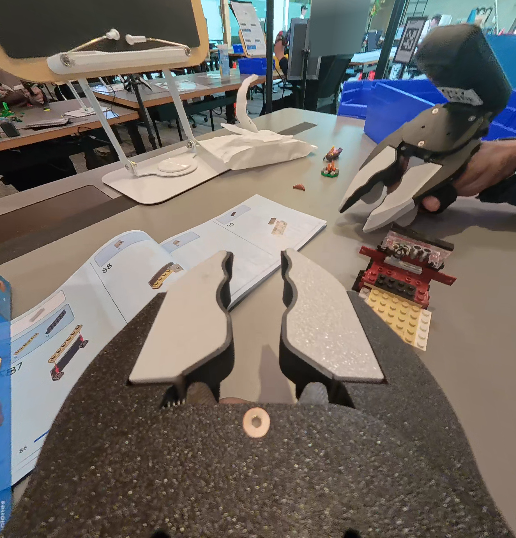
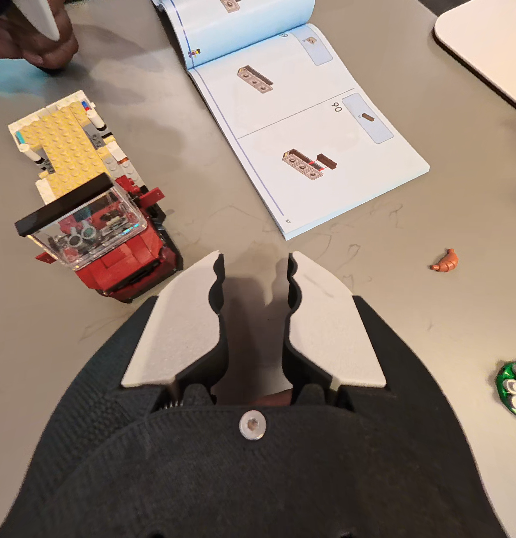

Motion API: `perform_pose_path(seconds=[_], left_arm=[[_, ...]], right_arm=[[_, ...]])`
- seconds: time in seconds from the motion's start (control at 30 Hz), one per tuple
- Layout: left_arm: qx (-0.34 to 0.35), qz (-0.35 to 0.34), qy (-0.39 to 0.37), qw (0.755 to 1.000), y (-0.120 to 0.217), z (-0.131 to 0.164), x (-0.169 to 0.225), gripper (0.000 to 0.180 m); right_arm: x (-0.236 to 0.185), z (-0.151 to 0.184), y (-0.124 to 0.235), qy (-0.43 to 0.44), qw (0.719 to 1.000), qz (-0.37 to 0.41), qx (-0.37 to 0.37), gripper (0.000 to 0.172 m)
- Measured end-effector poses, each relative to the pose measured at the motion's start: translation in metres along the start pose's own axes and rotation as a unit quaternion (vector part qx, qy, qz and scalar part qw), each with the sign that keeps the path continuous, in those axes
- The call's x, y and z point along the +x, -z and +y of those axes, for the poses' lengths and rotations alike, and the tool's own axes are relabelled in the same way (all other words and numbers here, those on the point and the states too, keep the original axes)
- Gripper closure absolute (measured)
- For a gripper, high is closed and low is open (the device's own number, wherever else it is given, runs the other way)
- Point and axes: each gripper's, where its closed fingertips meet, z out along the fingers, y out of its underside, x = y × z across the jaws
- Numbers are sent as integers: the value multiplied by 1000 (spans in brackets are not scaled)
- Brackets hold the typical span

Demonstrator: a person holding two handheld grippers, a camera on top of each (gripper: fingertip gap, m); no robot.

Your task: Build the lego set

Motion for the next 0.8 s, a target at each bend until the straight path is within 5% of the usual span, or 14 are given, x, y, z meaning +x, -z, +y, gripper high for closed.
perform_pose_path(seconds=[0.8], left_arm=[[-34,-9,8,999,-4,9,-3,148]], right_arm=[[-9,-8,14,23,999,28,17,129]])
